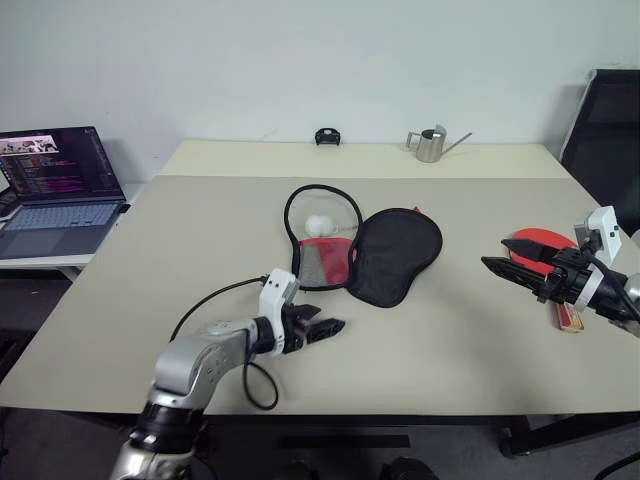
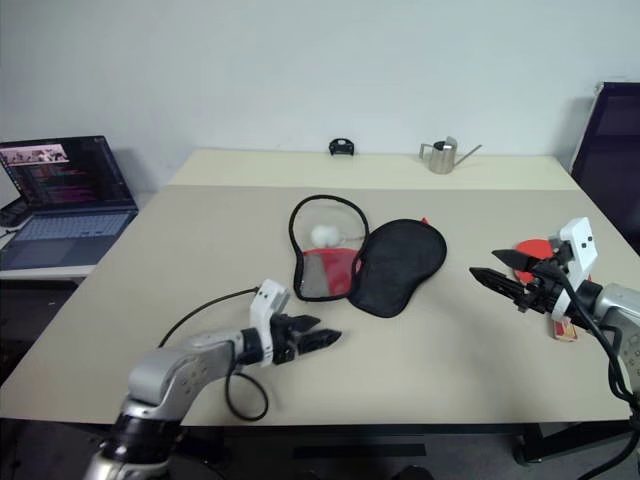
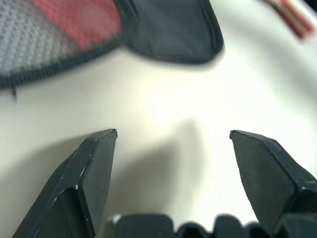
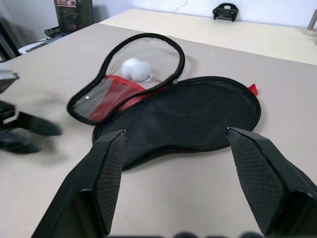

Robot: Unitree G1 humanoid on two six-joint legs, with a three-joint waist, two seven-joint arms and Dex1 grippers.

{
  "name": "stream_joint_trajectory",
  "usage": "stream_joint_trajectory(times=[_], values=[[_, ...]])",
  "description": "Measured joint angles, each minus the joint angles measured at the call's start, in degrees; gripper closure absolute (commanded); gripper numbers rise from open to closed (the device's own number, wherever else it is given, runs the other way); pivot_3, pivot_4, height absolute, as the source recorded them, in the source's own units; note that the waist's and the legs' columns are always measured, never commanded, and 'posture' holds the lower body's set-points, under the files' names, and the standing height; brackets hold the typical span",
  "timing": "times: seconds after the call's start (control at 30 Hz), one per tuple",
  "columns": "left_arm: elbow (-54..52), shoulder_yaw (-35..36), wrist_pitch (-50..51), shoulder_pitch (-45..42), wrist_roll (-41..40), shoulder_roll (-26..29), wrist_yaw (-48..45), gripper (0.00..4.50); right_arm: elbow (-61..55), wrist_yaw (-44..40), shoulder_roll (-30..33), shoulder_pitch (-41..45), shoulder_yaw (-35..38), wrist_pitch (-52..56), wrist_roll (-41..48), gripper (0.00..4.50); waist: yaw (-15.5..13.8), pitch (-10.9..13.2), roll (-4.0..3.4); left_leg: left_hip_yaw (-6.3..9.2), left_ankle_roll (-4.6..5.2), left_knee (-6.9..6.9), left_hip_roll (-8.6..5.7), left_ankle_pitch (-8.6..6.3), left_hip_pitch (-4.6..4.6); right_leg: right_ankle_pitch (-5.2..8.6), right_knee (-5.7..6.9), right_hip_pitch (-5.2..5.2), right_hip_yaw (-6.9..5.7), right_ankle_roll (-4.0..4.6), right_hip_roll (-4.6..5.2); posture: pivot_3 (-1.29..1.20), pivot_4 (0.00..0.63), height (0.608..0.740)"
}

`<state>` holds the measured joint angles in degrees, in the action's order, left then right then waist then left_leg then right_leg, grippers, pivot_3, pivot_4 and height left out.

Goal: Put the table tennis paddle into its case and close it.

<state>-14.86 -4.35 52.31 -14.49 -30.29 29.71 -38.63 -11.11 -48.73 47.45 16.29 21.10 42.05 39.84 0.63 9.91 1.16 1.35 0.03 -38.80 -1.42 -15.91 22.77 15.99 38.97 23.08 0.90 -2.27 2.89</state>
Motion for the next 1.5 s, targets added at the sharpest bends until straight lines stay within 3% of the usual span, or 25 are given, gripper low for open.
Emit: stream_joint_trajectory(times=[0.23, 0.87, 1.23, 1.5], values=[[-1.80, 2.11, -1.60, 3.71, -4.85, 2.84, -7.34, 0.53, -2.81, -4.86, 2.14, -0.55, -0.57, 1.54, 2.37, 0.95, -0.47, 0.01, -0.01, 0.06, 0.02, -0.02, 0.00, -0.01, 0.06, 0.00, -0.01, 0.01, -0.09, 0.00, 0.02, 0.00, 0.150, 0.740], [0.42, 9.38, -5.35, -5.88, -9.51, 13.16, -17.27, 0.53, -6.27, -10.64, 6.02, -0.86, -5.66, 2.26, 3.01, 0.95, -0.49, 0.08, 0.12, 0.06, 0.02, -0.02, 0.00, -0.01, 0.06, 0.01, -0.02, 0.02, -0.10, 0.00, 0.01, 0.00, 0.150, 0.740], [10.66, 10.38, -13.04, -13.32, -4.55, 16.46, -20.53, 0.53, -3.48, 1.90, -2.19, 2.15, -11.75, 4.16, -1.79, 0.95, -0.46, 0.14, 0.21, 0.05, 0.01, -0.01, -0.02, 0.00, 0.12, 0.01, -0.03, 0.10, -0.09, 0.00, 0.03, 0.00, 0.150, 0.740], [18.04, 8.37, -16.38, -16.95, -1.86, 17.17, -27.18, 0.53, 0.63, 16.82, -13.91, 8.23, -16.44, 11.63, -6.07, 0.95, -0.31, 0.15, 0.22, 0.06, 0.00, 0.00, -0.01, 0.00, 0.18, 0.00, -0.02, 0.17, -0.10, 0.01, 0.02, 0.00, 0.150, 0.740]])
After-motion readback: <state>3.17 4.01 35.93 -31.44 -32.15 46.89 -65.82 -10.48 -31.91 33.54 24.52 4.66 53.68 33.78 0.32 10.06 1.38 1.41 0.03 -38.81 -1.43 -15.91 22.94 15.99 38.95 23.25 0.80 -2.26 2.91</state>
